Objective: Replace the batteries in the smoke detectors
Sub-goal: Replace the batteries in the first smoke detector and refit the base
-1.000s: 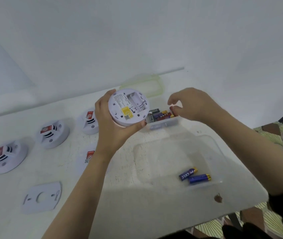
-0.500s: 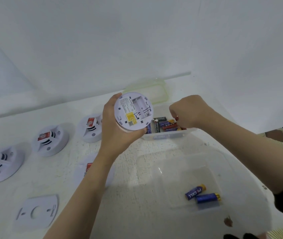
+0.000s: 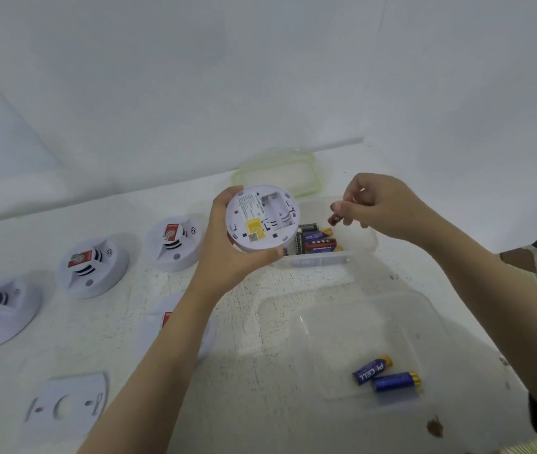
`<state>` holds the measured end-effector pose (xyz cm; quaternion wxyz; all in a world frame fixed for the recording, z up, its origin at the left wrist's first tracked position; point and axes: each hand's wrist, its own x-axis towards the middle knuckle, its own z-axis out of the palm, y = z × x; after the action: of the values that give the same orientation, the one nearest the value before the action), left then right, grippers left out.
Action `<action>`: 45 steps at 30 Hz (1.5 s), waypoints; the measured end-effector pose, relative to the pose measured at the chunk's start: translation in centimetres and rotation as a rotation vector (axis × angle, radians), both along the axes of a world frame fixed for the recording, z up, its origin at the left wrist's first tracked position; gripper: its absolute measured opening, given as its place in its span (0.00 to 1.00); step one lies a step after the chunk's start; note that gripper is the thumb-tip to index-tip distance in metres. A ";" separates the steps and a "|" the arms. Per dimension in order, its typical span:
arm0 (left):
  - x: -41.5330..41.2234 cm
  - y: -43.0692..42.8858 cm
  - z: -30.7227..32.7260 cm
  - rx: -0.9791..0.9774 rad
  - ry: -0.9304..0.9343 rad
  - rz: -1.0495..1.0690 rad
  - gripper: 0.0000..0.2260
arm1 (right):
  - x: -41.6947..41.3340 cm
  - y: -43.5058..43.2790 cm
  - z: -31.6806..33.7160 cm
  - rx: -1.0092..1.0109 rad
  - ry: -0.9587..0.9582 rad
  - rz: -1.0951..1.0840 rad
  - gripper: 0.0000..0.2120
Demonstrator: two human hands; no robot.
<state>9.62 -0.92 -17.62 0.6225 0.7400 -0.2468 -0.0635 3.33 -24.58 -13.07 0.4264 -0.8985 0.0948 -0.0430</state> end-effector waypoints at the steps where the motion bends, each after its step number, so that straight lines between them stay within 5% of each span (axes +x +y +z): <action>1: -0.1 -0.1 0.0 0.000 0.008 -0.011 0.42 | -0.2 0.0 -0.1 0.042 0.001 -0.021 0.12; 7: -0.8 -0.3 -0.3 -0.016 0.026 -0.021 0.41 | -0.4 -0.3 -0.7 0.209 -0.070 -0.052 0.05; 10: -1.3 -0.2 -0.5 -0.018 0.007 -0.017 0.40 | -0.2 -0.1 -0.8 0.220 -0.090 0.003 0.11; 21: -1.8 -0.3 0.2 0.081 -0.134 -0.016 0.39 | -0.2 3.6 0.9 0.502 -0.302 0.085 0.08; 30: -1.6 -0.7 1.4 0.057 -0.214 -0.007 0.41 | 0.3 4.9 0.2 -0.037 -0.500 0.120 0.08; 36: -1.5 -0.9 1.8 0.044 -0.262 0.009 0.42 | 0.4 4.4 0.6 0.170 -0.433 0.203 0.02; 45: -1.8 -1.0 2.3 0.014 -0.270 0.027 0.41 | 0.0 4.3 0.5 -0.008 -0.558 0.195 0.11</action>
<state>7.87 -1.96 -15.28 0.5792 0.7494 -0.3179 0.0430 3.28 -20.24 -12.60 0.4344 -0.8587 -0.1130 -0.2474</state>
